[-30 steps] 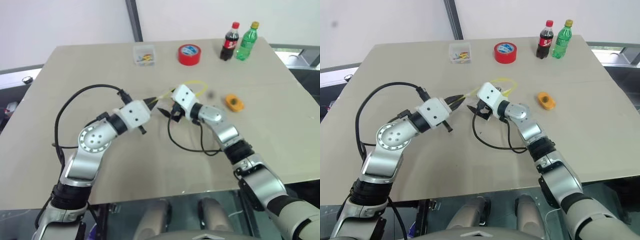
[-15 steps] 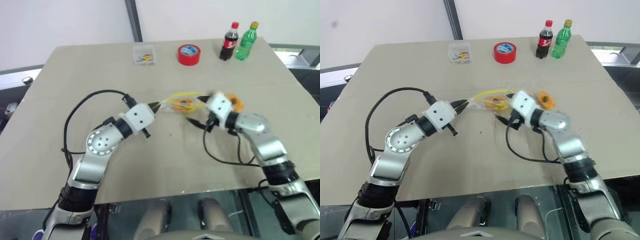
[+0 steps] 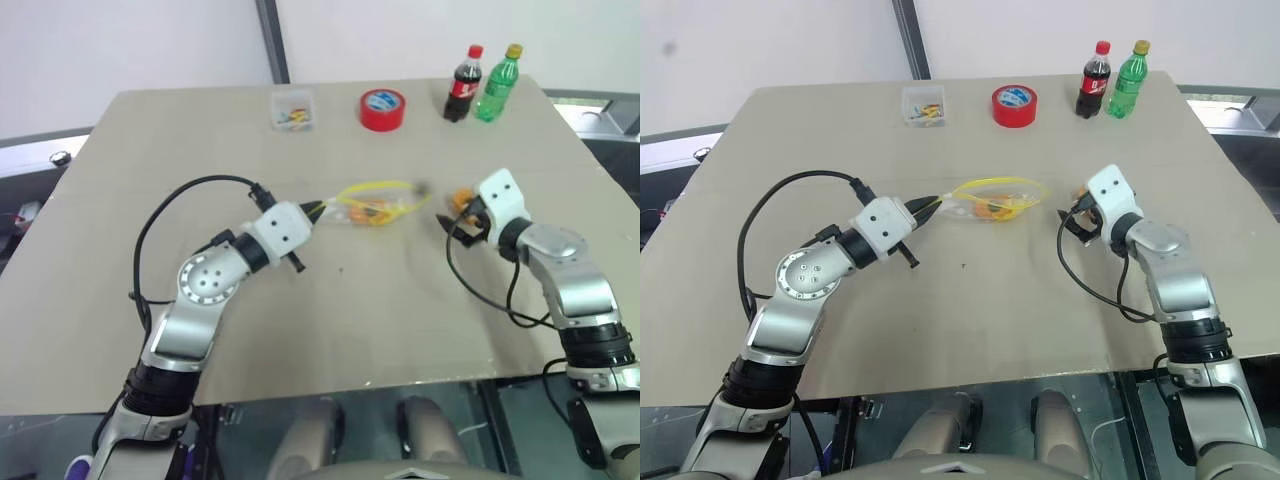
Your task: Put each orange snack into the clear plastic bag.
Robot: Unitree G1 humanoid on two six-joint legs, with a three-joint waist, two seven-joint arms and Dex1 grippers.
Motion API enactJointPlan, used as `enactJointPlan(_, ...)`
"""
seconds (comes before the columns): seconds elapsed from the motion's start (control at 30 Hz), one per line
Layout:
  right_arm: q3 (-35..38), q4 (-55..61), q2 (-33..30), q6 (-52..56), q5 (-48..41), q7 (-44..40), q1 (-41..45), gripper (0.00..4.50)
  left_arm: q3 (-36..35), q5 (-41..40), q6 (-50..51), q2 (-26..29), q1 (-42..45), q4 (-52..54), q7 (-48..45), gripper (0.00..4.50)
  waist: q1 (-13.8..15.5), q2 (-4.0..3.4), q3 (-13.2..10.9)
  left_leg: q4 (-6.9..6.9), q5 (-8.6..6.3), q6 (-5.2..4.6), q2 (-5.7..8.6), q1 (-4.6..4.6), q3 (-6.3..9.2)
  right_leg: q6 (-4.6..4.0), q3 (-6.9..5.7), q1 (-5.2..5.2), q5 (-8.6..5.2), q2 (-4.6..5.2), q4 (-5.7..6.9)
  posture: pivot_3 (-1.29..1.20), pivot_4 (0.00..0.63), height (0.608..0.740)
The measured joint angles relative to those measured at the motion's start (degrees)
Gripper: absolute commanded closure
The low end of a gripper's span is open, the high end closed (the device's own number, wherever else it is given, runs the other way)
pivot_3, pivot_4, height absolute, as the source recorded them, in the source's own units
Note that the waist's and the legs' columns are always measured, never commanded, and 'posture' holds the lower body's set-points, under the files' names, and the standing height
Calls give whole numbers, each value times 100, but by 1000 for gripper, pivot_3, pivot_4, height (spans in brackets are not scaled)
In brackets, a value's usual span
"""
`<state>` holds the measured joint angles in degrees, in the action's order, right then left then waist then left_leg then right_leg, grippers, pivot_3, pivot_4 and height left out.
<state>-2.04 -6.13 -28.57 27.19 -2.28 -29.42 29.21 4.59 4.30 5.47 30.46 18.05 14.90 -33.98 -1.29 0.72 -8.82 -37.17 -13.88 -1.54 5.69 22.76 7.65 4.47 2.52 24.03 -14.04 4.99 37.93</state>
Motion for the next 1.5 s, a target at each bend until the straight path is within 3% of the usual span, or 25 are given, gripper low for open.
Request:
enactJointPlan(0.23, 91, -1356, 113, -632, 146, 364, 620, 41, -11, -2, 26, 30, -35, 13, -1, 4500, 15, 0, 0, 0, 0, 0, -1, -1, 0, 0, 0, -1, 0, -2, -1, 0, 150, 740)
enactJointPlan(0.33, 177, -1697, 122, -791, 155, 399, 655, 825, -31, -2, 42, 44, -40, 14, 1, 4500, 14, 0, 0, 0, 0, 0, 0, -1, -3, 0, 2, -1, 0, -1, -2, 0, 150, 740)
enactJointPlan(0.53, 185, -2035, 112, -1245, 334, 458, 733, 3485, -68, -2, 47, 45, -41, 15, 5, 4500, -48, 0, 0, 0, 0, 0, -3, -3, -2, 0, 2, -1, 0, -4, 1, 0, 150, 740)
enactJointPlan(0.8, 220, -1813, 81, -1452, 288, 228, 588, 3485, -92, -13, 86, 43, -40, 15, 5, 4500, -73, 0, 0, 0, 0, 0, -2, 0, 0, 0, 1, 0, 0, -3, 0, 0, 150, 740)
enactJointPlan(1.0, 455, 1673, -189, 318, -1974, -1243, -530, 3485, -184, -77, 149, 44, -37, 32, 7, 4500, -53, -7, -4, 0, -10, -16, -4, 9, 10, 1, -6, -1, 0, -2, -10, 0, 150, 740)
enactJointPlan(1.1, 416, 2580, -189, 861, -2414, -1241, -555, 3485, -161, -88, 123, 40, -45, 34, -5, 4500, -53, -7, -4, -4, -16, -26, -2, -2, 8, 2, -6, -9, 0, 0, -4, 0, 150, 740)
enactJointPlan(1.33, 215, 2757, -103, 1286, -2553, -1003, -394, 3485, -108, -82, -92, 116, -144, 37, -98, 4500, 47, -7, -4, -4, -4, -6, -2, -2, 8, 1, -9, -8, 0, 1, -4, 0, 150, 740)
enactJointPlan(1.5, -422, 2501, -41, 1295, -2061, -767, -31, 3485, 42, -48, -481, 282, -332, 218, -246, 4500, 67, -6, -4, -4, -3, -5, -1, 1, 9, 1, -11, -8, 0, 2, -7, 0, 150, 740)
